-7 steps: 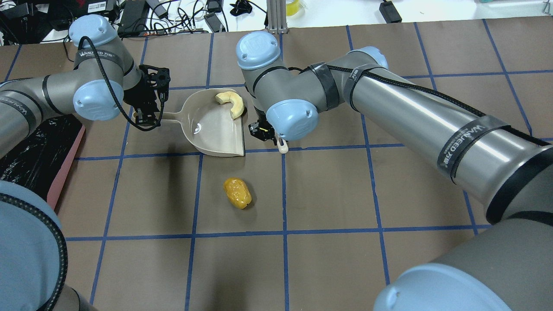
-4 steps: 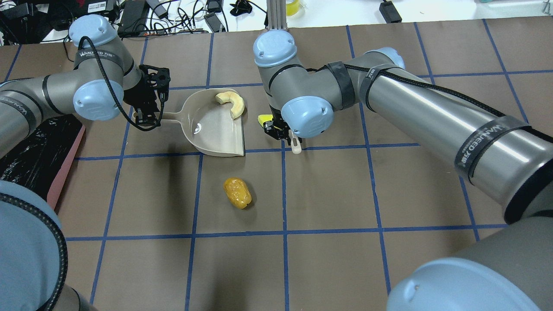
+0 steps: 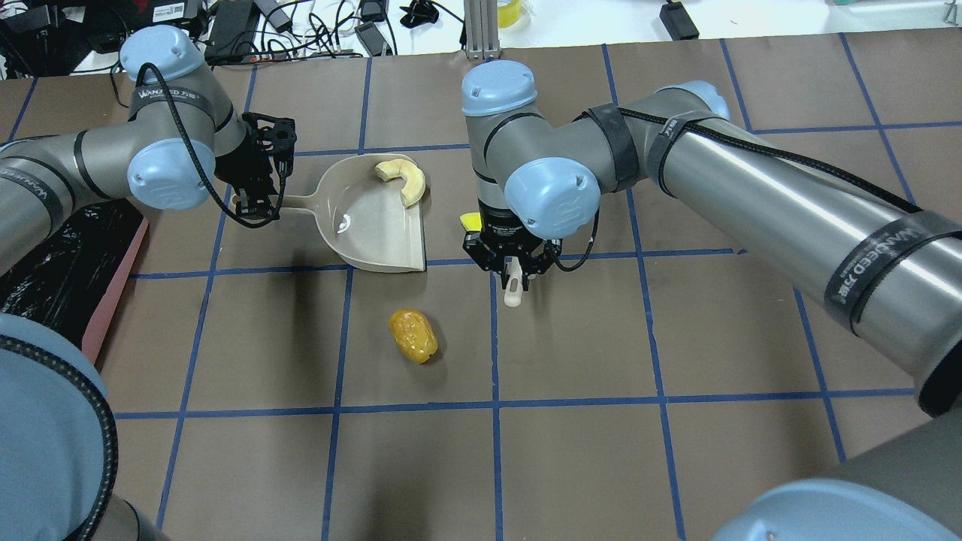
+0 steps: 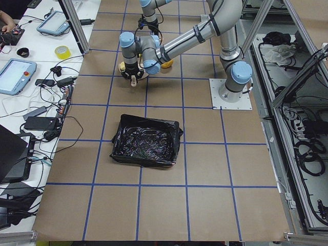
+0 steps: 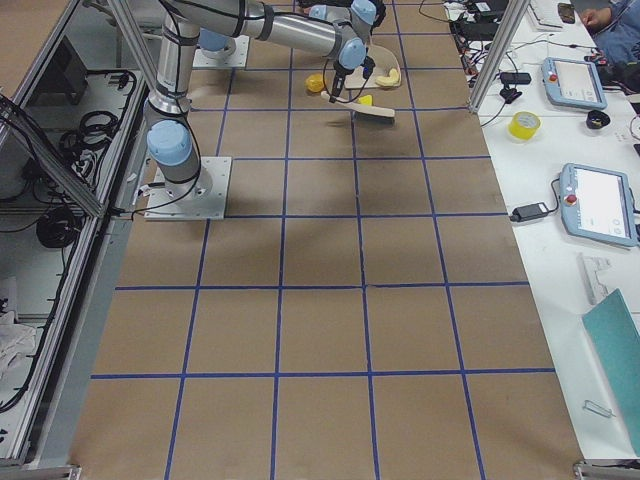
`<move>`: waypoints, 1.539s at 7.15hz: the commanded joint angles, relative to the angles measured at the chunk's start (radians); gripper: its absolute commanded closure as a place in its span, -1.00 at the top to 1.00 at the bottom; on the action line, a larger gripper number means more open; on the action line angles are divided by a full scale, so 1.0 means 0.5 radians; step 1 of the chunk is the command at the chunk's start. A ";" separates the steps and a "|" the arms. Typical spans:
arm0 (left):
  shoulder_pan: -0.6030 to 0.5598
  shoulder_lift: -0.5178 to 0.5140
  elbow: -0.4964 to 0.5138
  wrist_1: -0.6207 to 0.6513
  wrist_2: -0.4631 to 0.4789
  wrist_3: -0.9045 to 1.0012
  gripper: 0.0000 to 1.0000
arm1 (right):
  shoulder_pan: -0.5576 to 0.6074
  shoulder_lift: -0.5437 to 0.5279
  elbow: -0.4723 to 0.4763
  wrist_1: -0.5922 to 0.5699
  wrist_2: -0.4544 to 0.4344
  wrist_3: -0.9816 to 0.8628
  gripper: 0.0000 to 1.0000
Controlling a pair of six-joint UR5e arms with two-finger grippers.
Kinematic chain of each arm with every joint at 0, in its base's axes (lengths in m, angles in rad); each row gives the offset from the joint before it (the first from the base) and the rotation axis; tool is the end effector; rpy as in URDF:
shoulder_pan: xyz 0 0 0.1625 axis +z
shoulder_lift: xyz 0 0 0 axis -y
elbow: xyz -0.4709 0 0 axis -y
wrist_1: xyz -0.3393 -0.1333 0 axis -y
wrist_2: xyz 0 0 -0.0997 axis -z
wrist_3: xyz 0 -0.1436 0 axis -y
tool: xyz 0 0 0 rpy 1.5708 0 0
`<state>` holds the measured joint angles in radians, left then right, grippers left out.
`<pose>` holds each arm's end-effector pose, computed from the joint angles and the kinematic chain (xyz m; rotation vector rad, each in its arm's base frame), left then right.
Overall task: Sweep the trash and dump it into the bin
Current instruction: 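Move the brush behind the yellow potato, then sweep the potato into the dustpan while the left gripper angles the dustpan toward it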
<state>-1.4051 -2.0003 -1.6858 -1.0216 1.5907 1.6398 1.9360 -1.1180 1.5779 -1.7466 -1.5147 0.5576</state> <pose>-0.0319 -0.6002 0.2718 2.1006 2.3144 0.0199 0.3340 -0.4778 0.2698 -0.3037 -3.0202 -0.4266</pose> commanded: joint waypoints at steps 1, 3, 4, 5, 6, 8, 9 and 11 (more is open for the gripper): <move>0.000 0.000 0.000 0.000 0.000 0.000 -1.00 | 0.033 -0.013 0.007 0.027 0.093 0.075 -1.00; 0.000 0.000 0.000 0.000 0.000 0.000 -1.00 | 0.092 0.103 -0.011 -0.270 0.225 0.042 -1.00; 0.000 0.000 0.000 0.000 0.000 0.000 -1.00 | 0.159 0.137 -0.017 -0.417 0.225 -0.004 -1.00; 0.000 0.000 0.000 0.000 0.003 0.000 -1.00 | 0.193 0.144 -0.039 -0.470 0.228 -0.147 -1.00; 0.000 0.000 0.000 0.000 0.003 0.000 -1.00 | 0.233 0.183 -0.154 -0.477 0.246 -0.231 -1.00; 0.000 0.000 0.000 0.000 0.000 -0.006 -1.00 | 0.425 0.413 -0.452 -0.428 0.244 -0.244 -1.00; 0.000 0.000 0.003 -0.003 0.003 -0.006 -1.00 | 0.441 0.444 -0.559 -0.321 0.253 -0.292 -1.00; 0.000 0.003 0.003 -0.003 0.000 -0.009 -1.00 | 0.448 0.374 -0.591 -0.094 0.226 -0.372 -1.00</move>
<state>-1.4051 -1.9994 -1.6845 -1.0230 1.5911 1.6358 2.1565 -0.9120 1.2987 -1.8632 -1.3829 0.3947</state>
